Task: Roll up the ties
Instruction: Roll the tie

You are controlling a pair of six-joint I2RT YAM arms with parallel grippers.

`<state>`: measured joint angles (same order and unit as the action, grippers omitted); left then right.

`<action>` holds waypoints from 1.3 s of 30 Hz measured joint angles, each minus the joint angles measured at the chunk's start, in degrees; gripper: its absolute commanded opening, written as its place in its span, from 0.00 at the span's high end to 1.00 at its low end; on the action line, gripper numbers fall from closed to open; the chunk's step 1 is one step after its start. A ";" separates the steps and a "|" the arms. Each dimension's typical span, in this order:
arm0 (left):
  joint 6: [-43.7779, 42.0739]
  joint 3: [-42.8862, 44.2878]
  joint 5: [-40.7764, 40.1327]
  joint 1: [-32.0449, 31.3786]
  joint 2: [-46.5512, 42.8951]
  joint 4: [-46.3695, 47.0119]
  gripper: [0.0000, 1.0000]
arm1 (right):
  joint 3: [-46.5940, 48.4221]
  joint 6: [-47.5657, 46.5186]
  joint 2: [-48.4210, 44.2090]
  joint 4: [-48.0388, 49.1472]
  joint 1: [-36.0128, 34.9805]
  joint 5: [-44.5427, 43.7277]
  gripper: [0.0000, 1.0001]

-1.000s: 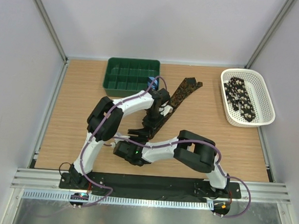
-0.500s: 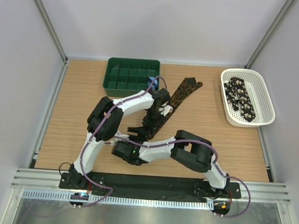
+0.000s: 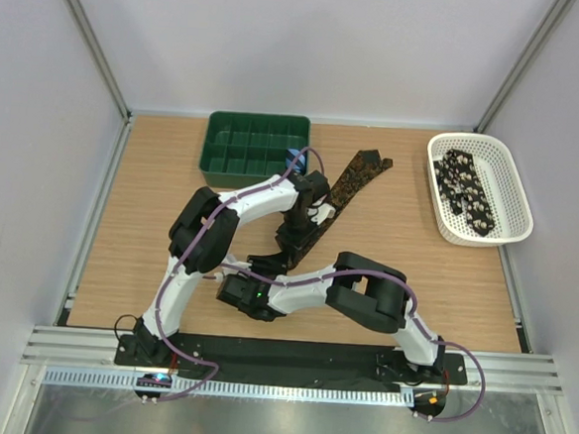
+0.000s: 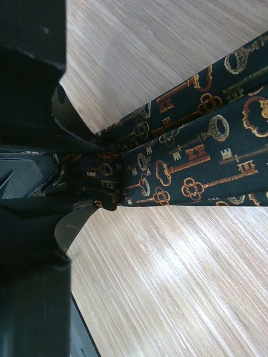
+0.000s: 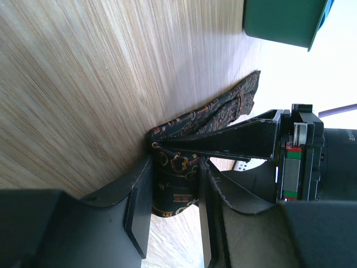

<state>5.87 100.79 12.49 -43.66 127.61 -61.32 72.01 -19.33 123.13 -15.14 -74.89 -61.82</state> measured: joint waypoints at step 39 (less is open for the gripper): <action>-0.42 1.38 -0.48 -0.22 0.37 0.24 0.77 | 0.68 2.10 1.66 -0.22 0.46 -2.27 0.48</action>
<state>5.45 102.17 12.01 -43.88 127.98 -61.08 72.69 -17.23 124.79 -15.35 -74.43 -64.10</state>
